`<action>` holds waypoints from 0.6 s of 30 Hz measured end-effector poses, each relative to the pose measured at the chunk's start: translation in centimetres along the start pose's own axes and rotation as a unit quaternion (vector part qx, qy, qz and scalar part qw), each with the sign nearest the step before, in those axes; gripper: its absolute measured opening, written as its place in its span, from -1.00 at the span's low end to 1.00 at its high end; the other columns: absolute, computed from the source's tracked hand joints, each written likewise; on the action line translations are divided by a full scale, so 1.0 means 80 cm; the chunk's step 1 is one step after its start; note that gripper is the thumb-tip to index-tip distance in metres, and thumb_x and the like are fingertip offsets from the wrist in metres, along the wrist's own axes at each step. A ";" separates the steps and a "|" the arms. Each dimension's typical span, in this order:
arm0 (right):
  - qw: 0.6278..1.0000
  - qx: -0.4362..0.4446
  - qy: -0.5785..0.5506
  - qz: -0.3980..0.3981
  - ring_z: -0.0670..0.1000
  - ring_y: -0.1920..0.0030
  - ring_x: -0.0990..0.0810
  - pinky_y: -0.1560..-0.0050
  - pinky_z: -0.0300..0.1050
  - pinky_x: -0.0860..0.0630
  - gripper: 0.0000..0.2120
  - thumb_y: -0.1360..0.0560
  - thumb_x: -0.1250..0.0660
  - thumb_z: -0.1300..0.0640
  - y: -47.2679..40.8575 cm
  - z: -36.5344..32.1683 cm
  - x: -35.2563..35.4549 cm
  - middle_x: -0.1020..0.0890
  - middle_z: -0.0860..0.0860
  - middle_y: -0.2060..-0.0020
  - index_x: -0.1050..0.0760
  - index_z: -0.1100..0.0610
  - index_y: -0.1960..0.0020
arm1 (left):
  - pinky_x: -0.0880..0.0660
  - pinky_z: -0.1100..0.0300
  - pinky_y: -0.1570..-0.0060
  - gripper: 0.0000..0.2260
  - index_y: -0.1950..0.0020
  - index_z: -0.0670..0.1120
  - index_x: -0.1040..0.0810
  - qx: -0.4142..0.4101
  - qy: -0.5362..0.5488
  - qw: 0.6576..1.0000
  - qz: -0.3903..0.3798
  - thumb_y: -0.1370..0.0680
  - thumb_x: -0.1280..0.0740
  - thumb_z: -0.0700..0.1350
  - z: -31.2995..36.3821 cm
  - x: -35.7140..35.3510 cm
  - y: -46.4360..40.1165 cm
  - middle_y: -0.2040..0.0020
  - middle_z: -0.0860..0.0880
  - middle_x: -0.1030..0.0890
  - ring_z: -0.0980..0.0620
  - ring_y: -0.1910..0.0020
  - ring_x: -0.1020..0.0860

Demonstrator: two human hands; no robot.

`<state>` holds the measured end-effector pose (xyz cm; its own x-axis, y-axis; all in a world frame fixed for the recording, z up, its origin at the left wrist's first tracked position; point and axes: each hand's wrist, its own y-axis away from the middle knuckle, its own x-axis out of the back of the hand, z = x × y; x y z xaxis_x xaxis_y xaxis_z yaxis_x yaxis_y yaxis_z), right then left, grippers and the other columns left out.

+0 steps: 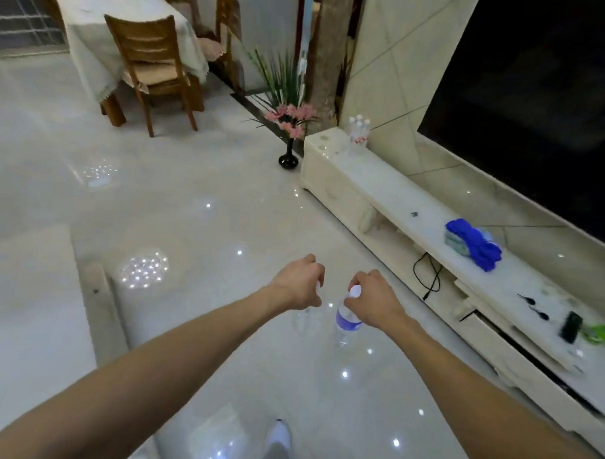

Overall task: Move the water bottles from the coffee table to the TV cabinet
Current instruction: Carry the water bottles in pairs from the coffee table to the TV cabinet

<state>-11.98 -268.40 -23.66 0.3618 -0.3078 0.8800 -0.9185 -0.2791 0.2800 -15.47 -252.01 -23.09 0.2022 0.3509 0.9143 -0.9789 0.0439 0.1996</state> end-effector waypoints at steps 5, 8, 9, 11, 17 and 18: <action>0.999 -0.018 -0.028 0.021 0.10 0.06 -0.51 0.10 -0.16 -0.39 -0.77 -0.44 -0.38 0.14 -0.121 0.021 0.062 -0.42 0.10 -0.09 -0.49 0.12 -0.08 | -0.52 0.06 0.00 -0.68 -0.11 -0.14 -0.57 -0.023 0.003 1.000 -0.003 -0.38 -0.47 -0.12 0.002 0.056 -0.142 -0.10 -0.12 -0.48 -0.14 -0.03 -0.55; 0.999 -0.022 -0.032 0.033 0.10 0.05 -0.51 0.06 -0.16 -0.42 -0.75 -0.44 -0.38 0.15 -0.198 0.025 0.089 -0.42 0.10 -0.12 -0.49 0.13 -0.11 | -0.49 0.08 0.01 -0.68 -0.10 -0.14 -0.58 -0.026 0.002 1.000 -0.002 -0.38 -0.48 -0.12 -0.003 0.077 -0.221 -0.10 -0.12 -0.48 -0.15 -0.02 -0.55; 0.998 -0.023 -0.034 0.037 0.10 0.03 -0.51 0.05 -0.16 -0.42 -0.74 -0.45 -0.38 0.15 -0.228 0.025 0.098 -0.42 0.11 -0.13 -0.49 0.13 -0.12 | -0.49 0.08 0.02 -0.68 -0.10 -0.14 -0.58 -0.027 0.000 1.000 -0.004 -0.37 -0.48 -0.13 -0.007 0.082 -0.249 -0.10 -0.12 -0.49 -0.15 -0.02 -0.56; 0.998 -0.029 -0.038 0.039 0.11 -0.01 -0.53 0.02 -0.14 -0.45 -0.74 -0.45 -0.38 0.14 -0.289 0.025 0.114 -0.43 0.11 -0.14 -0.49 0.13 -0.13 | -0.49 0.09 0.03 -0.69 -0.09 -0.13 -0.59 -0.025 -0.009 1.000 -0.006 -0.37 -0.47 -0.13 -0.015 0.093 -0.309 -0.10 -0.12 -0.49 -0.14 -0.01 -0.56; 0.997 -0.041 -0.058 0.019 0.13 -0.05 -0.56 0.07 -0.15 -0.46 -0.76 -0.45 -0.38 0.15 -0.471 0.031 0.155 -0.51 0.14 -0.13 -0.50 0.17 -0.09 | -0.49 0.11 0.02 -0.71 -0.08 -0.12 -0.60 0.002 -0.016 1.000 -0.017 -0.38 -0.48 -0.12 -0.033 0.132 -0.491 -0.08 -0.12 -0.50 -0.12 -0.03 -0.55; 0.997 -0.039 -0.060 0.014 0.13 -0.04 -0.56 0.09 -0.17 -0.45 -0.76 -0.44 -0.38 0.16 -0.499 0.032 0.161 -0.52 0.14 -0.12 -0.50 0.17 -0.10 | -0.48 0.12 0.04 -0.72 -0.07 -0.12 -0.60 0.006 -0.015 1.000 -0.019 -0.38 -0.48 -0.13 -0.036 0.141 -0.520 -0.08 -0.12 -0.50 -0.11 -0.03 -0.54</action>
<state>29.76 -263.59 -24.47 0.3479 -0.4222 0.8371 -0.9365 -0.1979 0.2894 27.48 -247.18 -22.11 0.2407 0.3214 0.9158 -0.9700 0.0458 0.2388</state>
